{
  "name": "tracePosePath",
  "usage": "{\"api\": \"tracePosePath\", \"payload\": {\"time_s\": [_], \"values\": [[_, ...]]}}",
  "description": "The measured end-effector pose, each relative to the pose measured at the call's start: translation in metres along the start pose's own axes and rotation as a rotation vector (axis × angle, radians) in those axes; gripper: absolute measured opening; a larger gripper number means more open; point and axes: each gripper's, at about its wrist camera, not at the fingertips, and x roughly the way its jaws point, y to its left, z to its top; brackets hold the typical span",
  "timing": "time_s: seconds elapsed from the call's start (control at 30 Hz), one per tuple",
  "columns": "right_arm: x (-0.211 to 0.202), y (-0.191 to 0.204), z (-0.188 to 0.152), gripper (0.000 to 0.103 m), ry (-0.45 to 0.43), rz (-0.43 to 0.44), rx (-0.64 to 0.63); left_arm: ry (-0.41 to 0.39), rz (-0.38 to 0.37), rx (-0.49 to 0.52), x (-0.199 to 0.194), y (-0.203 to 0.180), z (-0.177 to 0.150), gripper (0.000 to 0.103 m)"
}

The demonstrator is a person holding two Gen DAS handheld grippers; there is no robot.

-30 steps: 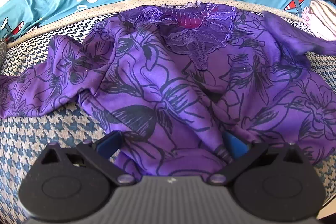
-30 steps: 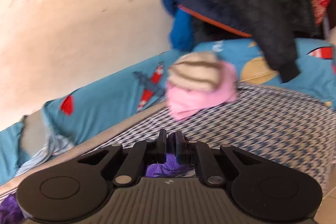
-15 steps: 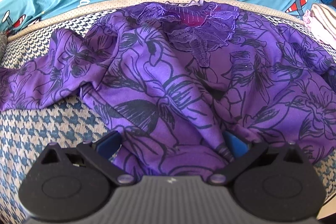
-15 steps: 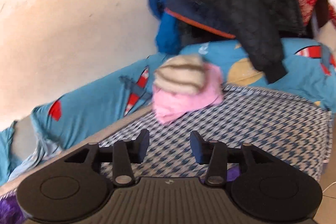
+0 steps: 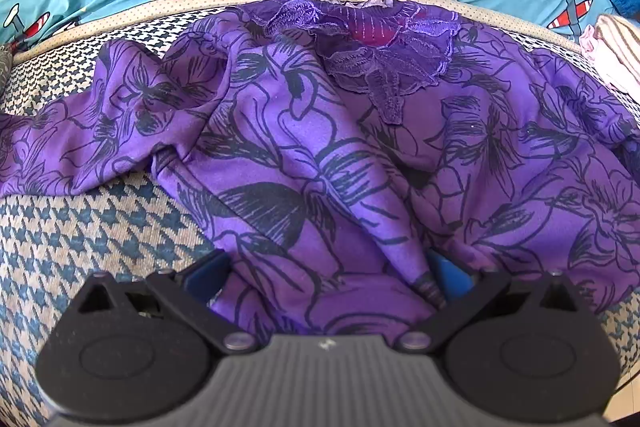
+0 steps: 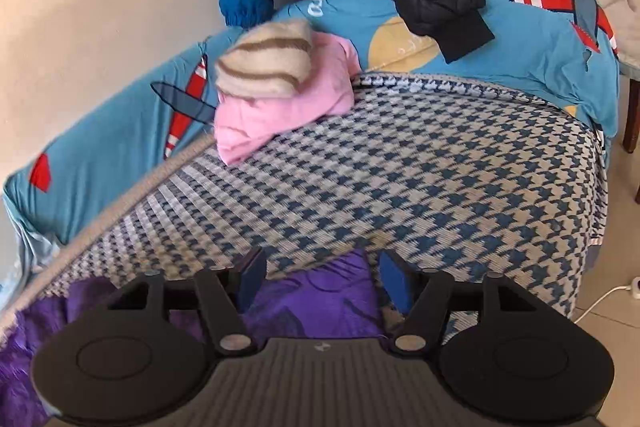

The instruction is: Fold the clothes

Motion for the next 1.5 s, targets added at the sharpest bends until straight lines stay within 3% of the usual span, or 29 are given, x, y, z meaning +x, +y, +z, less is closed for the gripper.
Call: {"api": "tracePosePath", "payload": {"time_s": [0.2,0.3,0.47,0.6,0.8,0.93,1.03,1.13,1.27,1.37,1.5], "values": [[0.021,0.000,-0.013,0.073,0.098,0.031,-0.022,-0.006,-0.001,-0.003,0.000,0.000,-0.001,0.103],[0.023,0.014,-0.019,0.072,0.084,-0.008,-0.107,-0.009,-0.002,-0.006,-0.001,0.000,-0.001,0.103],[0.025,0.033,-0.026,0.046,0.068,-0.072,-0.235,-0.013,-0.002,-0.007,-0.001,0.000,-0.002,0.103],[0.025,0.034,-0.025,0.018,0.067,-0.043,-0.230,-0.018,0.001,-0.008,-0.001,-0.001,-0.002,0.103],[0.025,0.037,-0.022,0.011,0.062,-0.023,-0.209,-0.022,0.005,-0.008,-0.001,-0.002,-0.003,0.103],[0.016,0.029,-0.011,0.010,-0.020,-0.020,-0.133,-0.020,0.005,-0.007,-0.001,-0.002,-0.002,0.103],[0.002,0.023,0.000,0.010,-0.145,-0.082,-0.099,-0.017,0.004,-0.008,-0.001,-0.001,-0.002,0.103],[-0.005,0.015,0.007,0.010,-0.206,-0.150,-0.041,-0.019,0.005,-0.007,-0.001,-0.001,-0.002,0.103],[-0.001,0.006,0.013,0.012,-0.214,-0.248,0.012,-0.023,0.004,-0.006,0.000,0.000,-0.004,0.103],[-0.004,-0.004,0.013,0.016,-0.191,-0.245,0.056,-0.026,0.002,-0.007,0.000,0.000,-0.004,0.103],[-0.014,-0.004,0.013,0.024,-0.225,-0.244,0.064,-0.026,-0.009,-0.006,0.000,0.003,-0.005,0.103]]}}
